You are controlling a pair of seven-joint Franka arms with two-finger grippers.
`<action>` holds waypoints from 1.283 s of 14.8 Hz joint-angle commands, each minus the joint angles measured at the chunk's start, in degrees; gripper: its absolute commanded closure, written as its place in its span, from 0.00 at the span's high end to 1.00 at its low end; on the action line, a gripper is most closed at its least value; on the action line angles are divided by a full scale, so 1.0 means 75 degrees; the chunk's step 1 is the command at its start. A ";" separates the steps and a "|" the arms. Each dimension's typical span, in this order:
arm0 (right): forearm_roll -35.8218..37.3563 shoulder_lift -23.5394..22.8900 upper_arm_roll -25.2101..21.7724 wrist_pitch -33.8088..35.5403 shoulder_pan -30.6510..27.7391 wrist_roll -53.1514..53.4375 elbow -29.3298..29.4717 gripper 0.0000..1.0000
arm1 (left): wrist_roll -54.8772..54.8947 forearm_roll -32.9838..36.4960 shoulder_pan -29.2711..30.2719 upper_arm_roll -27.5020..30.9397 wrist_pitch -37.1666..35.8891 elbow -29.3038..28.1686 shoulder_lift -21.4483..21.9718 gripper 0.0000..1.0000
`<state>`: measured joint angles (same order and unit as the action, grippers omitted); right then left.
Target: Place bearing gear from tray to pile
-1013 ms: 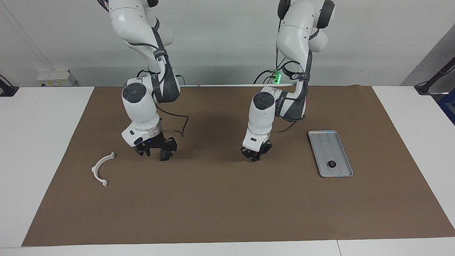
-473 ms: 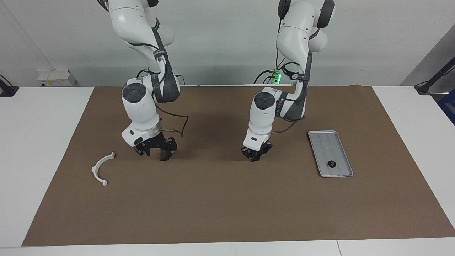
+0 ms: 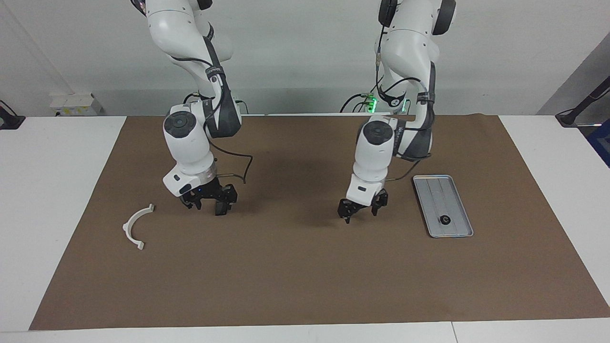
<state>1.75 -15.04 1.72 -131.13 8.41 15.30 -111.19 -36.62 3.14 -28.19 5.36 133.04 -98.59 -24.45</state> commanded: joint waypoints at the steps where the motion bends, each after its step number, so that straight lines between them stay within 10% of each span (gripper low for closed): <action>1: -0.0222 0.0013 0.0005 -0.0058 0.0413 0.0945 0.0083 1.00 | 0.1630 0.0051 0.1094 -0.0116 -0.0429 -0.0015 0.0494 1.00; 10: -0.0211 0.0025 0.0017 0.0210 0.1738 0.2871 0.0259 1.00 | 0.6320 -0.0594 0.3614 -0.0117 -0.1204 -0.0460 0.0952 1.00; 19: -0.0152 -0.0817 0.0028 0.1242 0.2558 0.3994 0.2039 1.00 | 0.5880 -0.0688 0.3185 -0.0128 0.0436 -0.1198 0.0671 1.00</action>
<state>1.74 -17.31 1.94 -123.65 26.82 43.31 -101.06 9.57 -1.23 -1.88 3.72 134.25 -106.33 -19.77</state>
